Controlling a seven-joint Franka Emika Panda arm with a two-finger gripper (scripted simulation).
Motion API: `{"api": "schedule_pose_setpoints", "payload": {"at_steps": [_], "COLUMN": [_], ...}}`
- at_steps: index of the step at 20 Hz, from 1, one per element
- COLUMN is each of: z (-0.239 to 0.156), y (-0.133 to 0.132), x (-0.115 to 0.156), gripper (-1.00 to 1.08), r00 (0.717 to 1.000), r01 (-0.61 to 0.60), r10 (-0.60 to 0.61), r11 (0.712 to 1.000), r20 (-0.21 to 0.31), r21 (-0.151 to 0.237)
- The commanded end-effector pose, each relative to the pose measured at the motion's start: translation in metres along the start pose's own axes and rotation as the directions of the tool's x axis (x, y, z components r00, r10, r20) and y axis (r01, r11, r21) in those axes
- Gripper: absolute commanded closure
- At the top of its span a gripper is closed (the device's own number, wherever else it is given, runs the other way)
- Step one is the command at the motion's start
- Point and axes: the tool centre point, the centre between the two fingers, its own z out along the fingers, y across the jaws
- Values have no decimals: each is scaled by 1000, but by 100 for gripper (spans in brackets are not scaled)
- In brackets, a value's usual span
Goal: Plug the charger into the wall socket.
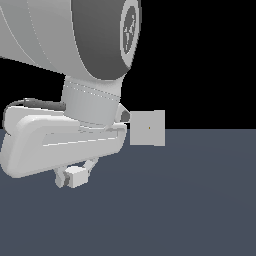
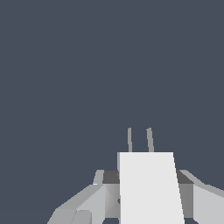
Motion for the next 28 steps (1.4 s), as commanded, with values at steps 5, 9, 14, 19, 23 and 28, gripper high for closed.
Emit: {"api": "schedule_pose_setpoints", "payload": {"at_steps": [5, 9, 14, 19, 23, 28], "z": [-1, -4, -12, -23, -35, -50], "y": [2, 8, 22, 41, 59, 80], "x": [1, 2, 5, 6, 5, 0], "gripper": [108, 108, 108, 108, 108, 108], "r00": [1000, 998, 989, 960, 917, 845], "r01": [-14, -57, -149, -278, -397, -532], "r10": [14, 57, 148, 278, 396, 530], "r11": [1000, 998, 988, 955, 907, 826], "r20": [-1, -2, -8, -21, -38, -66], "r21": [-5, -20, -53, -98, -140, -187]}}
